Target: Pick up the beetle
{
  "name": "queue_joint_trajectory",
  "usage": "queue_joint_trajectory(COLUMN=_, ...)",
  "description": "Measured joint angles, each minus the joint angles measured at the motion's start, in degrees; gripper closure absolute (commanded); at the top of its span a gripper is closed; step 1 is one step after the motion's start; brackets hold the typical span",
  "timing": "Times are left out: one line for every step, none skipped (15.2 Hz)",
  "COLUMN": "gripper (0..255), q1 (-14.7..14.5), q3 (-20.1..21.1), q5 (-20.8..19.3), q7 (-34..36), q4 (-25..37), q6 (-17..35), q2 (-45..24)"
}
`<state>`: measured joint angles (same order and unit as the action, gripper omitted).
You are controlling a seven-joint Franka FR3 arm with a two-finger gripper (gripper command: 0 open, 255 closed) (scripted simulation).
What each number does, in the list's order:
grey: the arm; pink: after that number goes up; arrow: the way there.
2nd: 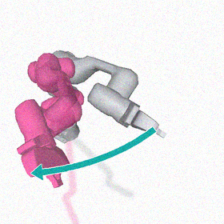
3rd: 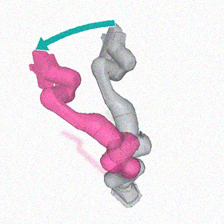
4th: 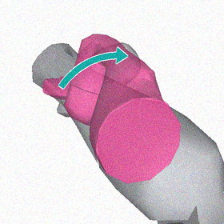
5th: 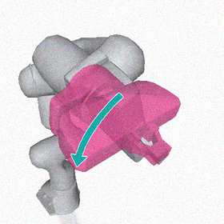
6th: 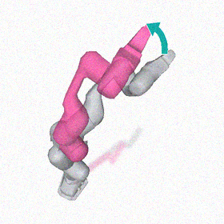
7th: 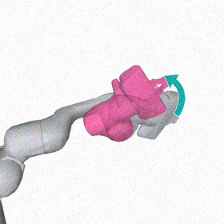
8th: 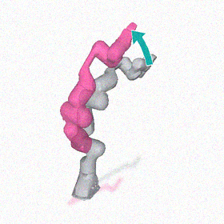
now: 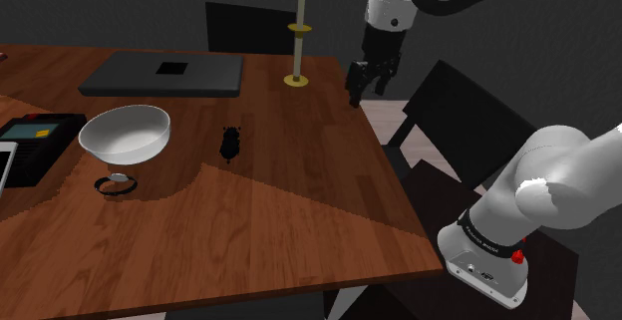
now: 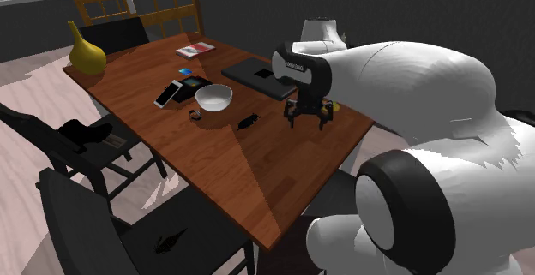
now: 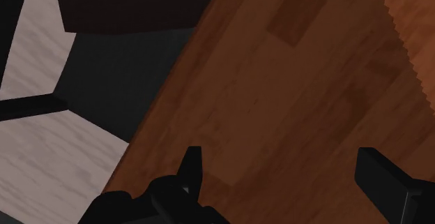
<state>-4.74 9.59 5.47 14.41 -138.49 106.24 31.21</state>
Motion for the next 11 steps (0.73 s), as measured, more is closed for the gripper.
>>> queue_joint_trajectory(gripper=0, q1=0.0, q3=0.6, q5=0.1, q7=0.7, q4=1.1, q6=1.2, q2=-2.2)
queue_joint_trajectory(gripper=0, q1=-0.1, q3=1.3, q5=0.3, q7=1.7, q4=1.8, q6=2.7, q2=-4.2)
queue_joint_trajectory(gripper=0, q1=-0.2, q3=2.0, q5=0.4, q7=2.6, q4=2.4, q6=4.0, q2=-6.1)
queue_joint_trajectory(gripper=0, q1=-0.5, q3=3.0, q5=0.6, q7=3.9, q4=2.9, q6=5.5, q2=-8.0)
queue_joint_trajectory(gripper=0, q1=-0.7, q3=3.9, q5=0.7, q7=5.1, q4=3.8, q6=6.7, q2=-9.9)
queue_joint_trajectory(gripper=0, q1=-0.8, q3=4.8, q5=0.6, q7=6.5, q4=5.1, q6=7.9, q2=-12.2)
queue_joint_trajectory(gripper=0, q1=-1.0, q3=5.6, q5=0.6, q7=7.7, q4=5.8, q6=9.0, q2=-13.9)
queue_joint_trajectory(gripper=0, q1=-1.1, q3=6.3, q5=0.3, q7=8.8, q4=7.0, q6=9.8, q2=-15.8)
queue_joint_trajectory(gripper=0, q1=-1.3, q3=7.0, q5=0.2, q7=9.9, q4=7.9, q6=10.6, q2=-17.4)
queue_joint_trajectory(gripper=0, q1=-1.3, q3=7.5, q5=-0.3, q7=10.9, q4=9.3, q6=11.6, q2=-19.6)
queue_joint_trajectory(gripper=0, q1=-1.4, q3=8.1, q5=-0.9, q7=12.2, q4=11.1, q6=12.2, q2=-22.0)
